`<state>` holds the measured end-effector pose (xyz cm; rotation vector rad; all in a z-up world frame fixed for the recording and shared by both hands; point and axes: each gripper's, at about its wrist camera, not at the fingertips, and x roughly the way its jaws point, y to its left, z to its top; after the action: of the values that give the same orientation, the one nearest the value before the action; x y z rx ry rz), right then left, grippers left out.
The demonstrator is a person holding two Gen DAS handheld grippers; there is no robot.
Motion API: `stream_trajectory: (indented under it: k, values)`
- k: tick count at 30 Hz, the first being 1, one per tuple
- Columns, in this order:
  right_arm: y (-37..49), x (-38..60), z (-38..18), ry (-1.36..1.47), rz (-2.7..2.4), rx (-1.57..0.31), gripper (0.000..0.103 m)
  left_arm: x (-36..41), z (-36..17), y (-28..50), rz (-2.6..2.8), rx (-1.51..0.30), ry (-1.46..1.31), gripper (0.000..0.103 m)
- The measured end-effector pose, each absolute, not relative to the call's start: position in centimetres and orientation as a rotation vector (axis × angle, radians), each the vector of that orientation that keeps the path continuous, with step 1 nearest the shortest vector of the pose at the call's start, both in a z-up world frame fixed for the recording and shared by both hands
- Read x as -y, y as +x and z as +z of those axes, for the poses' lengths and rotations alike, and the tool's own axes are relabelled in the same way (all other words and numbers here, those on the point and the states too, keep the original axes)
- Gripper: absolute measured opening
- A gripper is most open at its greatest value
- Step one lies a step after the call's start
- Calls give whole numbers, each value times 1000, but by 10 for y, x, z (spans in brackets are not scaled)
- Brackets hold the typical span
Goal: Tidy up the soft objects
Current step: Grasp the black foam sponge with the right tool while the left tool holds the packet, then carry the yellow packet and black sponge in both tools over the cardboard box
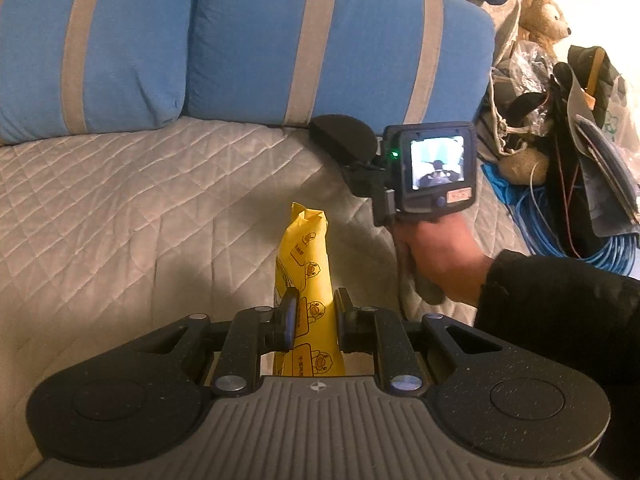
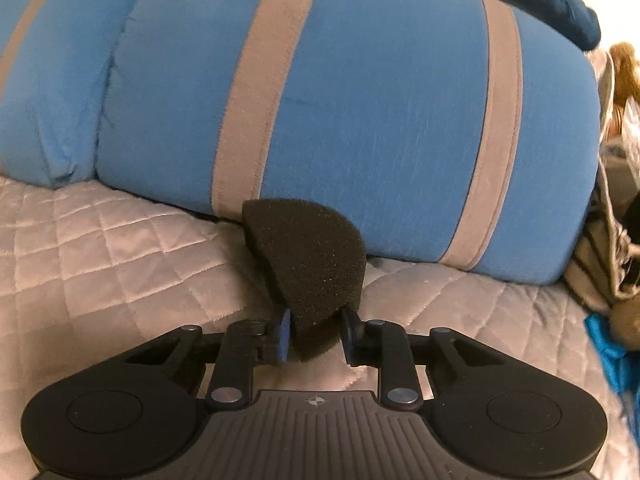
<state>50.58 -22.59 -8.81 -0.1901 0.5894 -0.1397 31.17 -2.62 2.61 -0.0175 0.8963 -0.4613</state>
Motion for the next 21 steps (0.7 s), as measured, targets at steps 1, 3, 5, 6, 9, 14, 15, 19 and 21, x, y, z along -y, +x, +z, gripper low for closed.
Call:
stream_trajectory:
  k: [1,3,5,6,9,14,15,19,21]
  values:
    - [500,227,-84,-189,-139,-591,26,27,25,311,-462,-898,-19,18]
    - [489,231,-77,-189,-136,-599,25,28,23,311,-461,-906,-16,18]
    - [476,235,-69,-179,-134,-601,25,29,21,311,-456,-915,-13,18]
    - [471,237,-64,-171,-129,-603,24,28,21,310,-455,-918,-12,18]
    - [449,241,-52,-169,-118,-602,24,29,20,306,-457,-916,-8,18]
    - [413,244,-30,-156,-98,-605,23,34,20,297,-462,-870,29,18]
    - [406,245,-26,-155,-95,-605,23,34,20,295,-462,-863,33,18]
    - [375,242,-7,-134,-81,-607,23,32,21,286,-453,-860,21,18]
    - [360,240,2,-131,-73,-605,23,29,23,280,-449,-855,14,18]
